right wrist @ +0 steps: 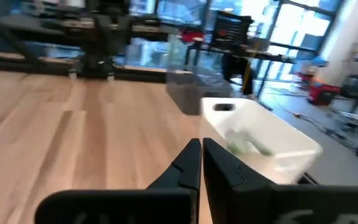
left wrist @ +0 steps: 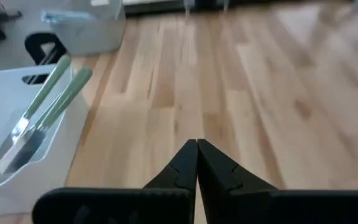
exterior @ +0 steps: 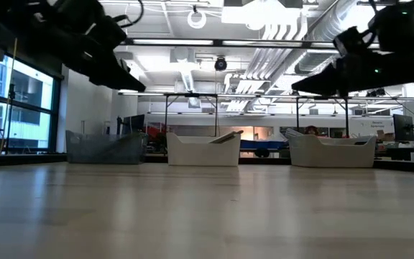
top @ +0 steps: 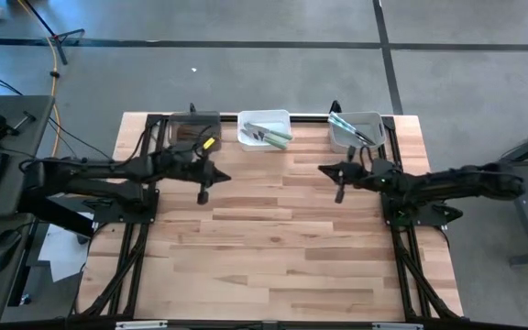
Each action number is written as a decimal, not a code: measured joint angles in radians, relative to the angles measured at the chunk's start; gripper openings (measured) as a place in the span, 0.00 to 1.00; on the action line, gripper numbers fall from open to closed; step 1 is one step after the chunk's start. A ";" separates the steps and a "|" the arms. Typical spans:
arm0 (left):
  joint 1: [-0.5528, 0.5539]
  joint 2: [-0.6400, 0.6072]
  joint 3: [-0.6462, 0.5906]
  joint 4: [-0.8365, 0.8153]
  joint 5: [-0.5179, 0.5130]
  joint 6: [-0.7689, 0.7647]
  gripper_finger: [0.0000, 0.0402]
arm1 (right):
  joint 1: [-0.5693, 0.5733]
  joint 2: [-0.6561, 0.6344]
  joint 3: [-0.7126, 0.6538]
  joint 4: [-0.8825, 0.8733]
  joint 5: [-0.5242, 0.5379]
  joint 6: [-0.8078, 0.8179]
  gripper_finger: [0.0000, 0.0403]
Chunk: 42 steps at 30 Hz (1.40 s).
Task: Sort silverware by color (type)
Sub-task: Return to Home Position
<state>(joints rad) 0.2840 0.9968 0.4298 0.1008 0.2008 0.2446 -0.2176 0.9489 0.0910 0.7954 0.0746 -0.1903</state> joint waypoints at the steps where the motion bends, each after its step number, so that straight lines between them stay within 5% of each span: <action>1: -0.010 -0.019 -0.026 0.034 0.000 -0.026 0.00 | 0.000 -0.032 -0.021 -0.004 0.019 0.006 0.00; 6: -0.049 -0.095 -0.112 0.166 -0.015 -0.113 0.00 | 0.016 -0.141 -0.081 -0.047 0.087 0.030 0.00; 12: -0.089 -0.171 -0.157 0.192 -0.118 -0.132 0.00 | 0.052 -0.250 -0.081 -0.204 0.100 0.062 0.00; 20: -0.175 -0.307 -0.238 0.198 -0.228 -0.165 0.00 | 0.119 -0.344 -0.081 -0.289 0.246 0.022 0.00; 31: -0.318 -0.517 -0.327 0.181 -0.394 -0.180 0.00 | 0.122 -0.557 -0.081 -0.494 0.264 0.029 0.00; 42: -0.334 -0.656 -0.339 0.075 -0.508 -0.165 0.00 | 0.122 -0.794 -0.082 -0.702 0.284 0.058 0.00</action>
<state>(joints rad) -0.0498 0.3408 0.0910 0.1760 -0.3073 0.0801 -0.0952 0.1545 0.0093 0.0929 0.3586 -0.1327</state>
